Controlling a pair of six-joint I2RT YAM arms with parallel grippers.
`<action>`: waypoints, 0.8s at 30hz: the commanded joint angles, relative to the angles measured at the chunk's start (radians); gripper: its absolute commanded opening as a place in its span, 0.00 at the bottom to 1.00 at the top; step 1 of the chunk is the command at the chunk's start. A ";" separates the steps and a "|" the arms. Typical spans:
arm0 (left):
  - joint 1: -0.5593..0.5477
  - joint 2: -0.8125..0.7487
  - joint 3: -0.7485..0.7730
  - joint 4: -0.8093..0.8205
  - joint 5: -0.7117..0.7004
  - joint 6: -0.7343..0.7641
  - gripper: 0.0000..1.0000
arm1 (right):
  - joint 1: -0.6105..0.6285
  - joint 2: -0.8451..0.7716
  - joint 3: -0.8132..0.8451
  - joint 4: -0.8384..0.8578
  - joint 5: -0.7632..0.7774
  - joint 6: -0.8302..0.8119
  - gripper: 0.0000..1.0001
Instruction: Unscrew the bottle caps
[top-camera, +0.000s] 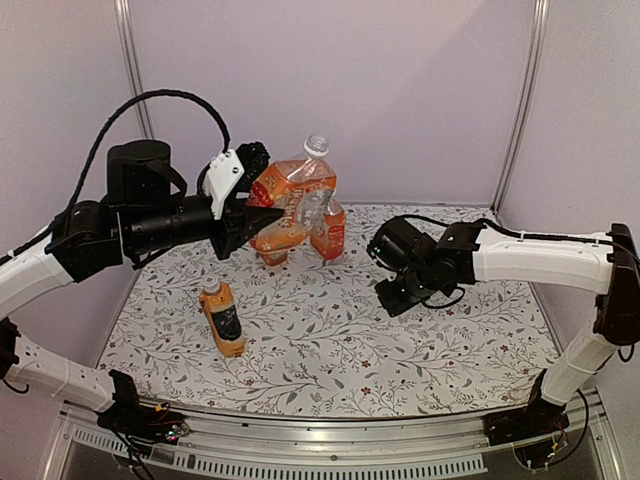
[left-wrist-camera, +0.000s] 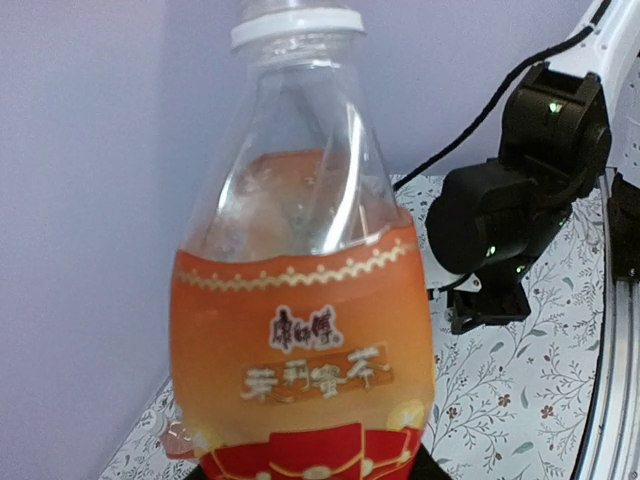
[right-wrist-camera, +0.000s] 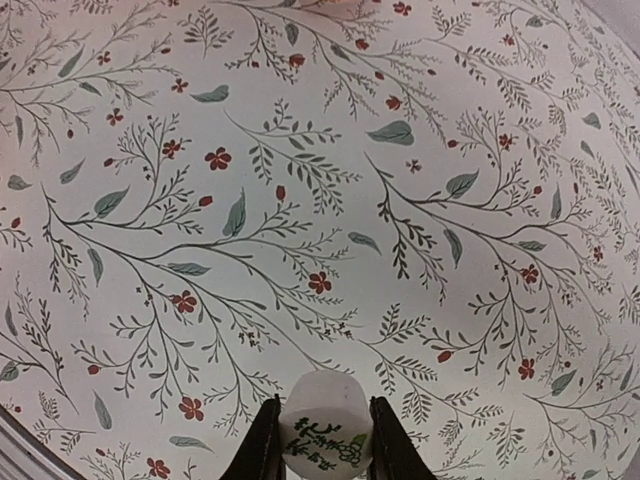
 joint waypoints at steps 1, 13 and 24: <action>0.013 -0.019 0.018 0.045 -0.026 -0.067 0.00 | 0.004 0.138 0.030 -0.077 -0.072 0.196 0.00; 0.015 -0.015 0.020 0.039 -0.020 -0.032 0.00 | 0.082 0.395 0.109 -0.098 -0.163 0.219 0.01; 0.016 -0.035 -0.002 0.043 0.002 -0.029 0.00 | 0.084 0.334 0.157 -0.126 -0.210 0.201 0.92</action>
